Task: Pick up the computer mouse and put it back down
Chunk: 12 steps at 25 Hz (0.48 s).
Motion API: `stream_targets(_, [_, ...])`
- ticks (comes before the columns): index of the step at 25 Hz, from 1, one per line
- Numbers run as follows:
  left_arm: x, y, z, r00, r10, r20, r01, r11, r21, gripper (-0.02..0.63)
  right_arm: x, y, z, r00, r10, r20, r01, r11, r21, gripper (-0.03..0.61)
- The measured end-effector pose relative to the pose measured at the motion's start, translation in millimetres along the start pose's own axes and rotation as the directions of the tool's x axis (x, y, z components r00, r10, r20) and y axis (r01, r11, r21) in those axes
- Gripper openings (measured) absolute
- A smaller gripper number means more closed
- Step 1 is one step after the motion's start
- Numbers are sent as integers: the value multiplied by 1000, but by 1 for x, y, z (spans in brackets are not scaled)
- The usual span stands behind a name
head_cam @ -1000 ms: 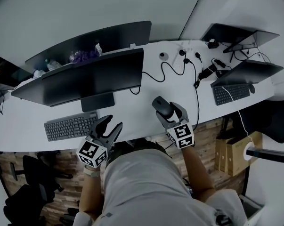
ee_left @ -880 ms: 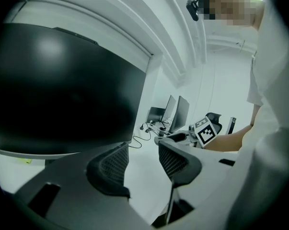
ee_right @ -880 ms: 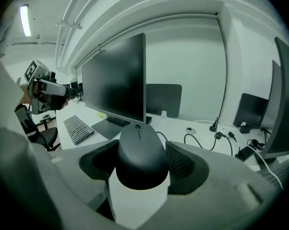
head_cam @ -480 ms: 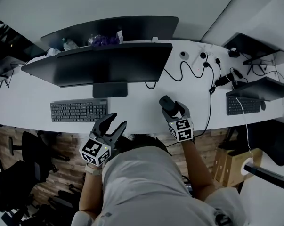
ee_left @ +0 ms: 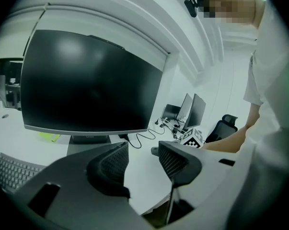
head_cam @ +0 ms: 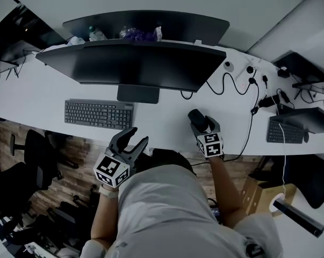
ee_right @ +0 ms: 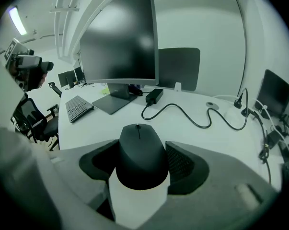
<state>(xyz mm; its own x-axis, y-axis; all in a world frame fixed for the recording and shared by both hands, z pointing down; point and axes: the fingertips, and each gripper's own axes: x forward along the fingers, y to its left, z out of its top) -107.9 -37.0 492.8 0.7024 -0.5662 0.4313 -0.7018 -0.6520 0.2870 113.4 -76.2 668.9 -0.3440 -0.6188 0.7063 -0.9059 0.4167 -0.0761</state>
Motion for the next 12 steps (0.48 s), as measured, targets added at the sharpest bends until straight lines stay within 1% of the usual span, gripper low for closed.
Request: stream_targets(12, [-16,5,-17,999,53,-10,-53,998,-36,177,24,7,-23,998,-4,-55,4,1000,-1,298])
